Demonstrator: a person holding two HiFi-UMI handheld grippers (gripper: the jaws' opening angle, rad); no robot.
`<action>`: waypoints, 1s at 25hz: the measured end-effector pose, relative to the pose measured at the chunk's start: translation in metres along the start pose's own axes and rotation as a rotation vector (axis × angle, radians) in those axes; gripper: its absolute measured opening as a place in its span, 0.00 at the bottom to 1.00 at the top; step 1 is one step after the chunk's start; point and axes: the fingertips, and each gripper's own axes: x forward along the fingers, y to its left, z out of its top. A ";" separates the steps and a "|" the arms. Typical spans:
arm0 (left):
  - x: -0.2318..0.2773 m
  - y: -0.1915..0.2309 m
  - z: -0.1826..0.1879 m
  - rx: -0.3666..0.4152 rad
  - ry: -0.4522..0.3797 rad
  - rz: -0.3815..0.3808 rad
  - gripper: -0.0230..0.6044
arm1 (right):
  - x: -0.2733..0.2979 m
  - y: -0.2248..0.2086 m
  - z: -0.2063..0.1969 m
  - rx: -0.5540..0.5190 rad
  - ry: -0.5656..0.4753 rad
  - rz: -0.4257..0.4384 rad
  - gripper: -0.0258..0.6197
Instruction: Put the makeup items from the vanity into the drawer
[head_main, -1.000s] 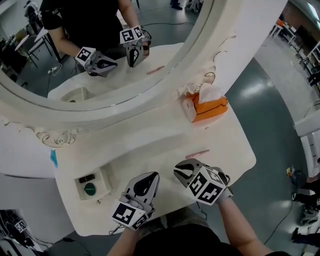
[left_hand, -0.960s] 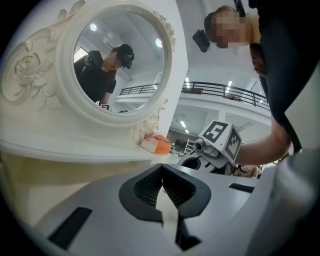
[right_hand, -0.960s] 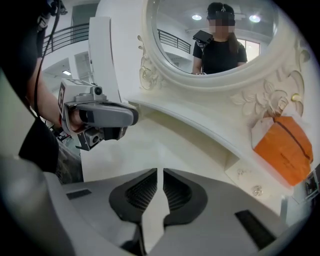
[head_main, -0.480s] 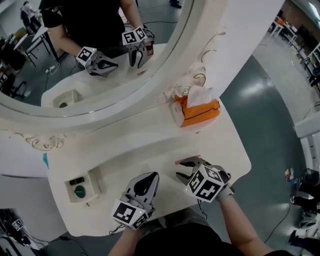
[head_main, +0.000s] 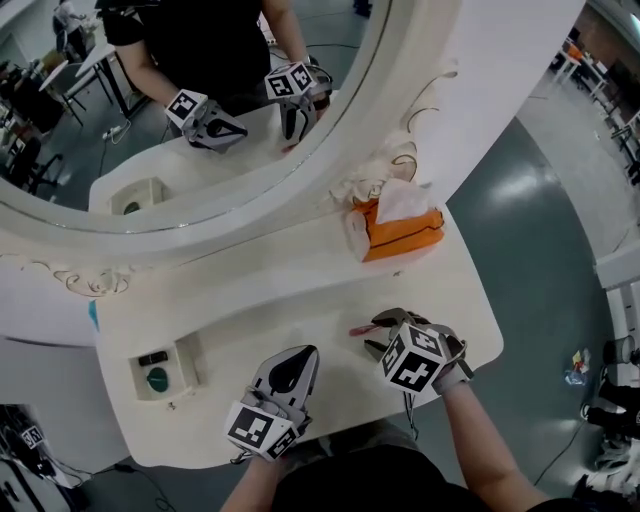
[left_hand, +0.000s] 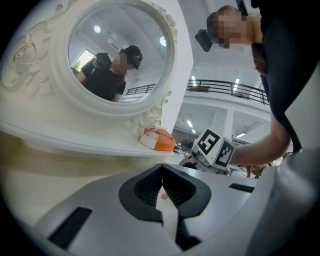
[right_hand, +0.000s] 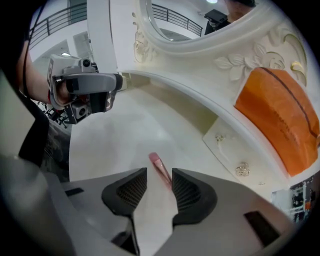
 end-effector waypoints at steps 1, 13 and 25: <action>0.000 0.000 0.000 0.000 -0.001 0.003 0.06 | 0.001 -0.002 -0.002 -0.003 0.005 -0.002 0.28; 0.000 -0.002 0.004 0.006 -0.011 0.030 0.06 | 0.005 -0.001 -0.010 0.004 0.006 0.058 0.22; -0.018 -0.001 0.006 0.005 -0.032 0.034 0.06 | -0.001 0.015 0.010 0.032 -0.040 0.059 0.13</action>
